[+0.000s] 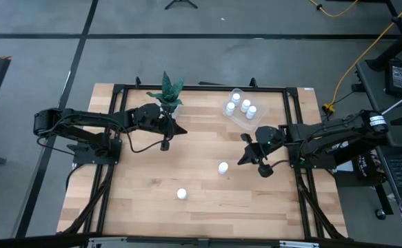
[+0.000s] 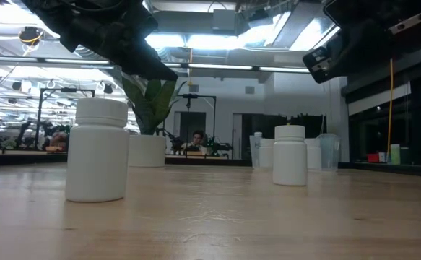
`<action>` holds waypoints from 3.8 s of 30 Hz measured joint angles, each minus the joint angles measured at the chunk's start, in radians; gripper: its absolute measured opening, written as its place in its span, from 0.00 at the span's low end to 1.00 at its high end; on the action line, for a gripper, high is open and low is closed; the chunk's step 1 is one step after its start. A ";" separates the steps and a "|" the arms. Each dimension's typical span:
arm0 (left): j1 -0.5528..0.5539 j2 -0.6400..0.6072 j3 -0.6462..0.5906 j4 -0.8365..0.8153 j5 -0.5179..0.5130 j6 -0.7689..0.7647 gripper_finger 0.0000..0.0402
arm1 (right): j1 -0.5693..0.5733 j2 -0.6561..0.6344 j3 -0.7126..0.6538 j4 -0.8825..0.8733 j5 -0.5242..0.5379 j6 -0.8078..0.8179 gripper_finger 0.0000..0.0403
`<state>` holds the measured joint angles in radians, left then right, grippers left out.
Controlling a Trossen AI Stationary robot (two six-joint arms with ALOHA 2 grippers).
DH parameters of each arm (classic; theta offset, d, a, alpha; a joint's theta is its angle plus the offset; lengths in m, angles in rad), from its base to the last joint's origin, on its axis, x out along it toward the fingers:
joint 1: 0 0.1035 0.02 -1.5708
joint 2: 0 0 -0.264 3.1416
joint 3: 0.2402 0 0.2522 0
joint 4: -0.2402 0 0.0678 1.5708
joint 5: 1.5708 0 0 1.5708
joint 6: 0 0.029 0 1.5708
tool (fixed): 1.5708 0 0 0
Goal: Pick and place pill bottles into a basket
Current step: Put the white pill bottle into the transparent bin
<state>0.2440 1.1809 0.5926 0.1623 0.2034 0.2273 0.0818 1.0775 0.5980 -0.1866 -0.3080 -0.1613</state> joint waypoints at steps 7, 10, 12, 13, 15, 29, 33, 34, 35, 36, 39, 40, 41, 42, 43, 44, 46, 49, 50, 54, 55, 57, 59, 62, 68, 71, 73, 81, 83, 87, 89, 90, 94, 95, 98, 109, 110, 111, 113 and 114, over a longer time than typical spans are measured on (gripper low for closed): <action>0.000 0.000 0.000 0.000 0.000 -0.008 0.03 | 0.060 0.000 0.000 0.010 0.125 0.133 0.00; 0.000 0.000 0.000 0.000 0.000 -0.007 0.03 | 0.122 0.000 0.000 0.011 0.139 0.204 0.00; 0.000 0.000 0.000 0.000 0.000 -0.007 0.03 | 0.173 0.000 0.000 0.006 0.180 0.249 0.00; 0.000 0.000 0.000 0.000 0.000 -0.007 0.03 | 0.197 0.000 0.000 -0.001 0.215 0.276 0.00; 0.000 0.000 0.000 0.000 0.000 -0.007 0.02 | 0.248 0.000 0.000 -0.015 0.297 0.336 0.00; 0.000 0.000 0.000 0.000 0.000 -0.006 0.01 | 0.427 0.085 0.042 0.040 0.603 0.478 0.00; 0.000 0.000 0.000 -0.001 0.000 -0.007 0.00 | 0.427 0.163 0.121 0.023 0.642 0.476 0.00; 0.000 0.000 0.000 -0.001 0.000 -0.007 0.00 | 0.427 0.177 0.141 0.014 0.668 0.476 0.00; 0.000 0.000 0.000 -0.001 0.000 -0.006 0.00 | 0.426 0.188 0.161 -0.005 0.685 0.476 0.00; 0.000 0.000 0.000 -0.001 0.000 -0.005 0.01 | 0.426 0.195 0.182 -0.031 0.696 0.476 0.00; 0.000 0.000 0.000 -0.001 0.000 -0.005 0.02 | 0.424 0.201 0.216 -0.095 0.719 0.519 0.02; 0.000 0.000 0.000 -0.001 0.000 -0.005 0.02 | 0.419 0.201 0.222 -0.097 0.725 0.535 0.03; 0.000 0.000 0.000 -0.001 0.000 -0.005 0.03 | 0.415 0.201 0.225 -0.093 0.734 0.552 0.04; 0.000 0.000 0.000 -0.001 0.000 -0.005 0.03 | 0.411 0.201 0.227 -0.091 0.740 0.557 0.05; 0.000 0.000 0.000 -0.001 0.000 -0.005 0.03 | 0.404 0.201 0.227 -0.093 0.743 0.558 0.07; 0.000 0.000 0.000 -0.001 0.000 -0.004 0.03 | 0.397 0.202 0.227 -0.096 0.744 0.557 0.09; 0.000 0.000 0.000 -0.001 0.000 0.003 0.03 | 0.383 0.207 0.227 -0.095 0.744 0.556 0.14; 0.000 0.000 0.000 -0.001 0.000 0.003 0.02 | 0.361 0.210 0.227 -0.094 0.744 0.549 0.24; 0.000 0.000 0.000 -0.002 0.000 0.003 0.02 | 0.354 0.213 0.227 -0.096 0.744 0.547 0.28; 0.000 0.000 0.000 -0.005 0.000 0.003 0.01 | 0.331 0.213 0.227 -0.130 0.744 0.550 0.43; 0.000 0.000 0.000 -0.005 0.000 0.003 0.01 | 0.327 0.213 0.227 -0.143 0.744 0.552 0.47; 0.000 0.000 0.000 -0.005 0.000 0.003 0.01 | 0.320 0.214 0.226 -0.151 0.743 0.553 0.55; 0.000 0.000 0.000 -0.005 0.000 0.003 0.01 | 0.313 0.227 0.227 -0.142 0.743 0.558 0.62; 0.000 0.000 0.000 -0.005 0.000 0.003 0.02 | 0.298 0.253 0.226 -0.149 0.709 0.579 0.69; 0.000 0.000 0.000 -0.005 0.000 0.003 0.02 | 0.280 0.306 0.226 -0.149 0.644 0.600 0.73; 0.000 0.000 0.000 -0.005 0.000 0.003 0.01 | 0.280 0.324 0.226 -0.130 0.643 0.602 0.71; 0.000 0.000 0.000 -0.005 0.000 0.003 0.01 | 0.280 0.341 0.226 -0.096 0.642 0.602 0.71; 0.000 0.000 0.000 -0.004 0.000 0.003 0.02 | 0.280 0.431 0.226 -0.052 0.624 0.601 0.69; 0.000 0.000 0.000 -0.004 0.000 0.003 0.01 | 0.280 0.445 0.226 -0.044 0.624 0.602 0.69; 0.000 0.000 0.000 -0.004 0.000 -0.001 0.01 | 0.280 0.466 0.226 -0.036 0.625 0.613 0.69; 0.000 0.000 0.000 -0.004 0.000 -0.001 0.01 | 0.280 0.480 0.226 -0.037 0.625 0.624 0.69; 0.000 0.000 0.000 -0.004 0.000 -0.001 0.01 | 0.280 0.488 0.226 -0.034 0.625 0.624 0.69; 0.000 0.000 0.000 -0.004 0.000 -0.001 0.02 | 0.280 0.507 0.227 0.005 0.625 0.597 0.69; 0.000 0.000 0.000 -0.004 0.000 -0.001 0.02 | 0.280 0.509 0.227 0.008 0.626 0.591 0.69; 0.000 0.000 0.000 -0.005 0.000 -0.001 0.03 | 0.280 0.518 0.227 0.024 0.628 0.574 0.69; 0.000 0.000 0.000 -0.004 0.000 0.003 0.02 | 0.261 0.535 0.227 0.029 0.629 0.571 0.66; 0.000 0.000 0.000 -0.005 0.000 0.003 0.02 | 0.259 0.536 0.227 0.033 0.629 0.571 0.65; 0.000 0.000 0.000 -0.005 0.000 0.003 0.02 | 0.257 0.537 0.227 0.033 0.629 0.571 0.63; 0.000 0.000 0.000 -0.005 0.000 0.003 0.02 | 0.254 0.538 0.227 0.027 0.629 0.571 0.59; 0.000 0.000 0.000 -0.005 0.000 0.003 0.02 | 0.254 0.538 0.227 0.028 0.629 0.571 0.57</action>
<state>0.2441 1.1809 0.5926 0.1577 0.2031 0.2302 0.3363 1.6157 0.8249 -0.1585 0.3210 0.4099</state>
